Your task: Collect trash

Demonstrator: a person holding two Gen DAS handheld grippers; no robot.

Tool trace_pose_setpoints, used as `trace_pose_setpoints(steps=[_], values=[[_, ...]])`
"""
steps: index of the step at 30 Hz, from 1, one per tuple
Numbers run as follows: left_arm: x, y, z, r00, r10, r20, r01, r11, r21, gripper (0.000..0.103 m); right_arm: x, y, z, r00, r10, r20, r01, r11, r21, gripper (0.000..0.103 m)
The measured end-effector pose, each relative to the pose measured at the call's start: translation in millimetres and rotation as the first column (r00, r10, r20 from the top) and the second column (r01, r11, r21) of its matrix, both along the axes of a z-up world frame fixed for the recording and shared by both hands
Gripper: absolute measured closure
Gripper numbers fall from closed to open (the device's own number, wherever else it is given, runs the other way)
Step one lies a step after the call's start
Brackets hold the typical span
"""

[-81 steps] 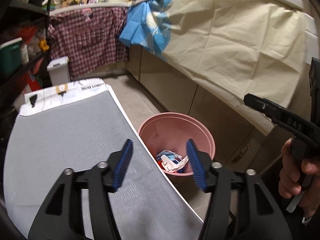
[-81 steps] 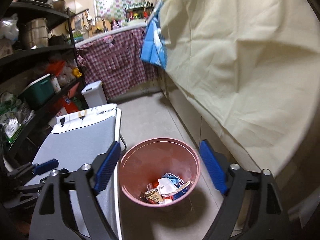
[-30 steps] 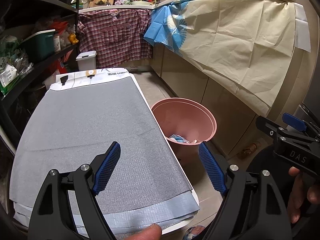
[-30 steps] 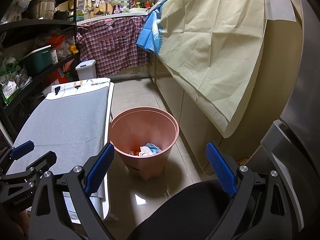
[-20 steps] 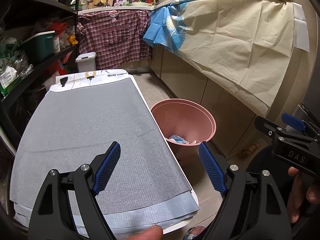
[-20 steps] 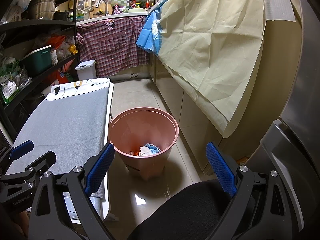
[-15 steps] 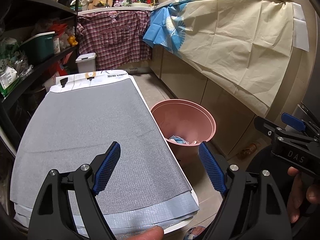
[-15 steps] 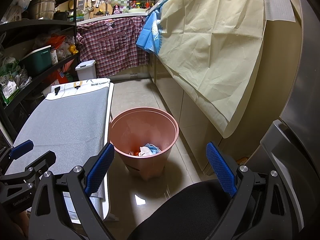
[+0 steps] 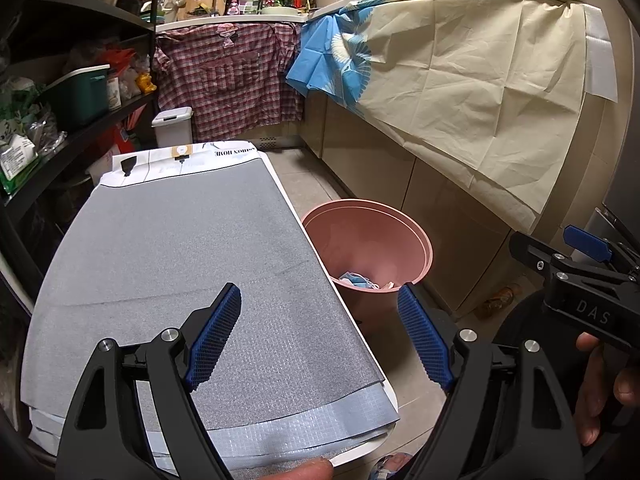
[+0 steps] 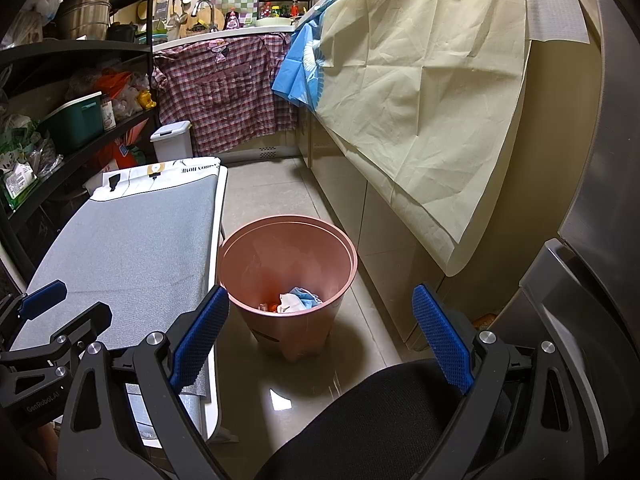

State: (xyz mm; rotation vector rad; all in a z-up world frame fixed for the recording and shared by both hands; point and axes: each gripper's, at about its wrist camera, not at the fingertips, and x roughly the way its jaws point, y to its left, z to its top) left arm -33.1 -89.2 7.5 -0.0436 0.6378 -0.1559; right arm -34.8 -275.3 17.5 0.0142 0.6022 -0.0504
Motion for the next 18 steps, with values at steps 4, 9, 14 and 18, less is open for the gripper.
trace_pose_setpoints(steps=[4, 9, 14, 18], values=[[0.2, -0.4, 0.2, 1.0, 0.0, 0.0, 0.0, 1.0, 0.0, 0.025, 0.0, -0.1, 0.0, 1.0, 0.0, 0.0, 0.0, 1.0, 0.0, 0.012], [0.0, -0.2, -0.4, 1.0, -0.001, -0.001, 0.001, 1.0, -0.002, 0.025, -0.2, -0.2, 0.1, 1.0, 0.0, 0.0, 0.0, 1.0, 0.001, 0.011], [0.0, 0.4, -0.3, 1.0, -0.001, -0.001, 0.001, 1.0, -0.004, 0.025, -0.2, -0.2, 0.0, 1.0, 0.0, 0.0, 0.0, 1.0, 0.0, 0.011], [0.0, 0.1, -0.4, 1.0, -0.002, 0.001, 0.002, 1.0, -0.003, 0.025, -0.1, -0.2, -0.2, 1.0, 0.0, 0.0, 0.0, 1.0, 0.001, 0.012]])
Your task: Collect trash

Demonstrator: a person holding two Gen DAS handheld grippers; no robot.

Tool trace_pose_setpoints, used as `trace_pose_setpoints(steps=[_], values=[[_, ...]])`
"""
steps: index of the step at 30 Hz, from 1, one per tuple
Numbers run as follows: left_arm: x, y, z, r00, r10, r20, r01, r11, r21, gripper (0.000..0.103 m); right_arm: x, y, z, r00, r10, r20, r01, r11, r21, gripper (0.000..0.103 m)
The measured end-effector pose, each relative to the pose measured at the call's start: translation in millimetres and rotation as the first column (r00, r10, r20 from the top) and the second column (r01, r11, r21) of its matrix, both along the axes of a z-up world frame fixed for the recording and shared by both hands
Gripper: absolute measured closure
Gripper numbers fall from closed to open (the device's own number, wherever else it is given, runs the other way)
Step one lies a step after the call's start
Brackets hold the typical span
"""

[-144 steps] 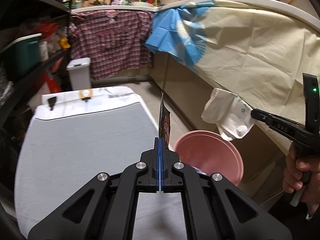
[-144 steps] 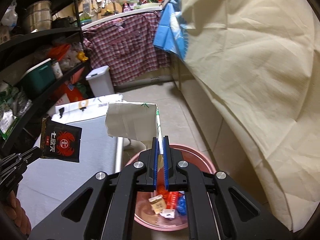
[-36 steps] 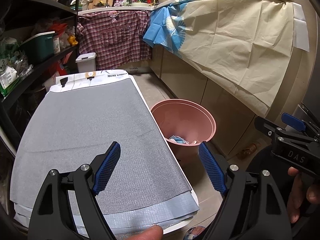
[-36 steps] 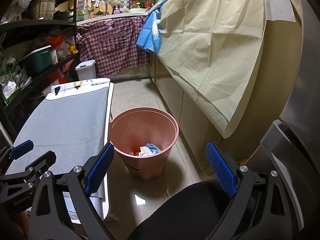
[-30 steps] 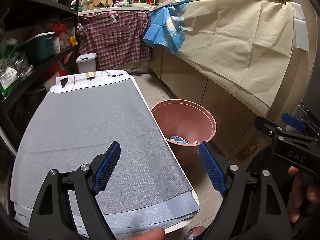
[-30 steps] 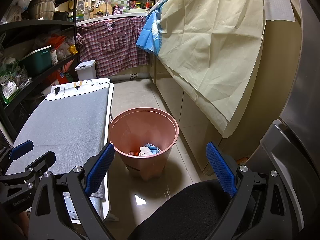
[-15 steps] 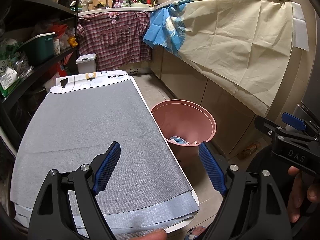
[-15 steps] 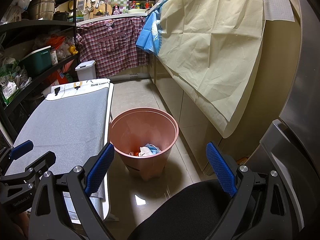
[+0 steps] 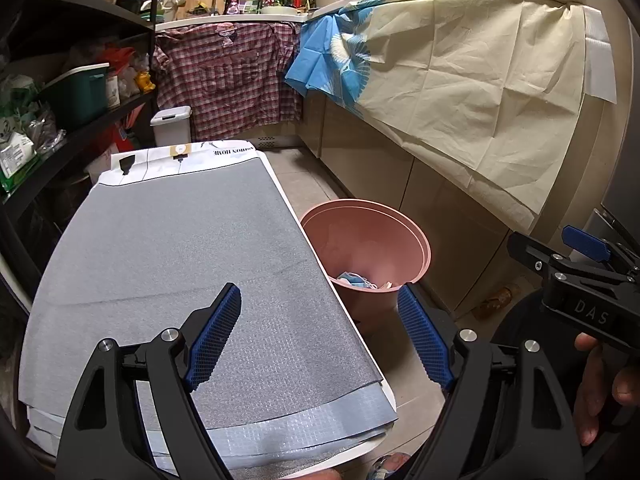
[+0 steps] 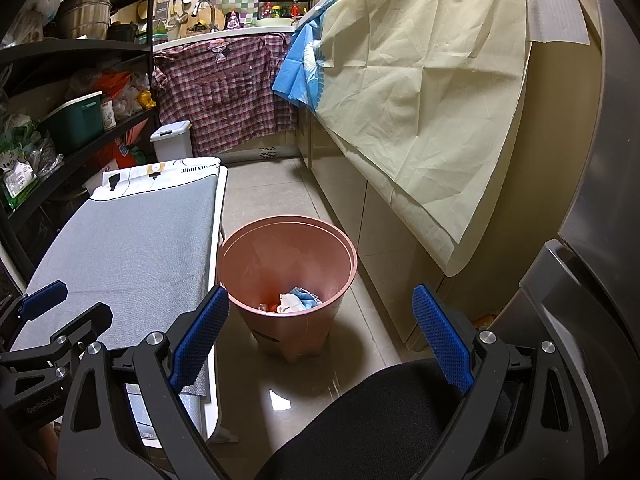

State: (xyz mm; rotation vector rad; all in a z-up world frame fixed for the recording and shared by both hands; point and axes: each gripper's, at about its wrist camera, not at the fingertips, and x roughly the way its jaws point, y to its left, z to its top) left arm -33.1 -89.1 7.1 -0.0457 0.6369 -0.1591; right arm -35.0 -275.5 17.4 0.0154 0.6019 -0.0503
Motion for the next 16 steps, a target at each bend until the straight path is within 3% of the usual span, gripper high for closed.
trace_pose_setpoints(steps=[16], values=[[1.5, 1.0, -0.5, 1.0, 0.008, -0.004, -0.008, 1.0, -0.007, 0.025, 0.5, -0.5, -0.4, 1.0, 0.001, 0.0, -0.001, 1.0, -0.001, 0.012]])
